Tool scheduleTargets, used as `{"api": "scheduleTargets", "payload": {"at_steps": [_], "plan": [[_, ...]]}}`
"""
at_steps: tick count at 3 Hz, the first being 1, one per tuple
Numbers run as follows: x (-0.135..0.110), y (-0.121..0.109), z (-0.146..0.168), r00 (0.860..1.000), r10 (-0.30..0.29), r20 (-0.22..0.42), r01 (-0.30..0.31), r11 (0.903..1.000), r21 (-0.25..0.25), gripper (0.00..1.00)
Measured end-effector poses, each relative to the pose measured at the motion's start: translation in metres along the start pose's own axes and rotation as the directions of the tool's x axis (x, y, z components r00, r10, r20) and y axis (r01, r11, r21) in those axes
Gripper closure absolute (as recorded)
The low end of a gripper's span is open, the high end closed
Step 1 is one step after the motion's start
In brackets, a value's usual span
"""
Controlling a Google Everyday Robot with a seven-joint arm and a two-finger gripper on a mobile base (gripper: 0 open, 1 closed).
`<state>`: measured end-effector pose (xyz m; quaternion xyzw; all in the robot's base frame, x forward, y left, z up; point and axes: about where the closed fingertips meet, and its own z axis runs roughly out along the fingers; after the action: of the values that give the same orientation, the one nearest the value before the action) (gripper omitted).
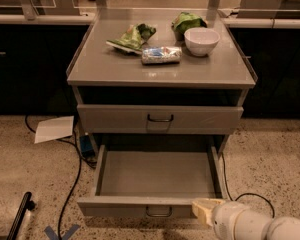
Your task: Close middle drawer
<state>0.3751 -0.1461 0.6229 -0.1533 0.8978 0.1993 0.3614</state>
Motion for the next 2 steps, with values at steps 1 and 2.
{"api": "scheduleTargets", "payload": {"at_steps": [1, 2], "plan": [[0.032, -0.010, 0.025, 0.988, 0.130, 0.083, -0.132, 0.9909, 0.025, 1.00], [0.049, -0.042, 0.048, 0.964, 0.228, 0.137, -0.242, 0.9657, 0.094, 1.00]]}}
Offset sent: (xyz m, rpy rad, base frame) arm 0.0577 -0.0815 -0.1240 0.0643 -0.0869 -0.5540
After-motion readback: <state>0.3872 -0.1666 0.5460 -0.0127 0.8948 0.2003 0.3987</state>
